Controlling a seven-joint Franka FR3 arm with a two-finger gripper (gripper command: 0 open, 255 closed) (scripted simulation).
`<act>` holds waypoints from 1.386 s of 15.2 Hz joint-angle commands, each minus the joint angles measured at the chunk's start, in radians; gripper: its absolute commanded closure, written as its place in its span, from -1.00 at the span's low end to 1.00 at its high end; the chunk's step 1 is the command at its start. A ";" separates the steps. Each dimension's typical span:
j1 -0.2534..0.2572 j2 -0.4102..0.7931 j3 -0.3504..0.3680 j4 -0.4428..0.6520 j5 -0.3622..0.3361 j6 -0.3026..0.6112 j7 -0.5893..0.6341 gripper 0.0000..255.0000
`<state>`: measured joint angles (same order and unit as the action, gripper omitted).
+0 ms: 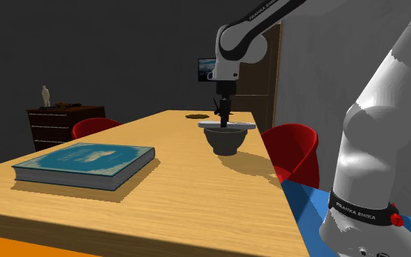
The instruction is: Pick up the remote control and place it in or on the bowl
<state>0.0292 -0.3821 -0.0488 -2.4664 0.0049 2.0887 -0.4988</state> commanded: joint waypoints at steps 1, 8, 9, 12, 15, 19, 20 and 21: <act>0.000 0.002 0.000 -0.003 0.000 0.001 0.000 1.00; 0.000 0.001 0.000 -0.003 0.000 0.000 0.000 -1.00; 0.000 0.002 0.000 -0.003 0.000 0.001 0.000 -1.00; -0.001 -0.031 0.000 0.072 -0.002 -0.107 0.001 -1.00; -0.001 -0.037 0.000 0.093 -0.002 -0.135 0.001 -1.00; -0.001 -0.037 0.000 0.094 -0.002 -0.135 0.001 -1.00; -0.001 -0.037 0.000 0.094 -0.002 -0.135 0.001 -1.00; -0.001 -0.037 0.000 0.094 -0.002 -0.135 0.001 -1.00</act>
